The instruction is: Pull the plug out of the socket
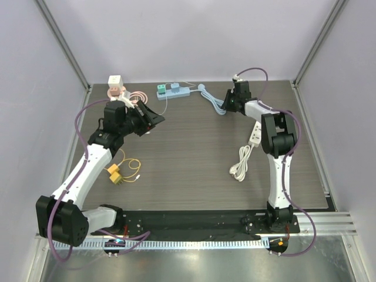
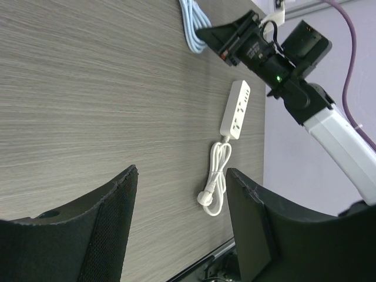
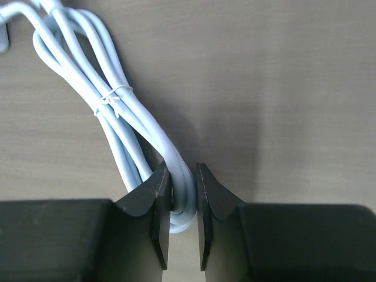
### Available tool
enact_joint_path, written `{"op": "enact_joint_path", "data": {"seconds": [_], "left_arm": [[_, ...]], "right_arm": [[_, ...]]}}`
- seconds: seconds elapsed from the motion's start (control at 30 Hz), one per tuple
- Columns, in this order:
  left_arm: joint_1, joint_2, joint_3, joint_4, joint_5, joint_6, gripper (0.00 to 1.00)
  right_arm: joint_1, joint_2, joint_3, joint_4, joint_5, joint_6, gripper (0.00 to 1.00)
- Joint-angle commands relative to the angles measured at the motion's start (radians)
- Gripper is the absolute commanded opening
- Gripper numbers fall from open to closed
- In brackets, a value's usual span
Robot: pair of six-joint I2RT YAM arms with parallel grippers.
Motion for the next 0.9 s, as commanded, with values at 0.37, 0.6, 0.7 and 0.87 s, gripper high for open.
{"op": "enact_joint_path", "data": {"seconds": [0.37,0.6,0.7,0.87], "left_arm": [[0.009,0.026,0.053,-0.001,-0.004,0.123,0.61],[-0.039,0.044,0.091,-0.057,-0.106,0.183,0.59],[-0.114,0.067,0.125,-0.110,-0.180,0.229,0.60],[-0.215,0.129,0.196,-0.199,-0.275,0.267,0.61]], "right_arm": [[0.081,-0.626,-0.727,0.025,0.046,0.122,0.09],[0.236,-0.898,-1.052,0.060,0.105,0.214,0.17],[0.301,-1.007,-1.143,0.066,0.149,0.251,0.24],[0.345,-1.154,-1.244,0.060,0.145,0.270,0.30]]}}
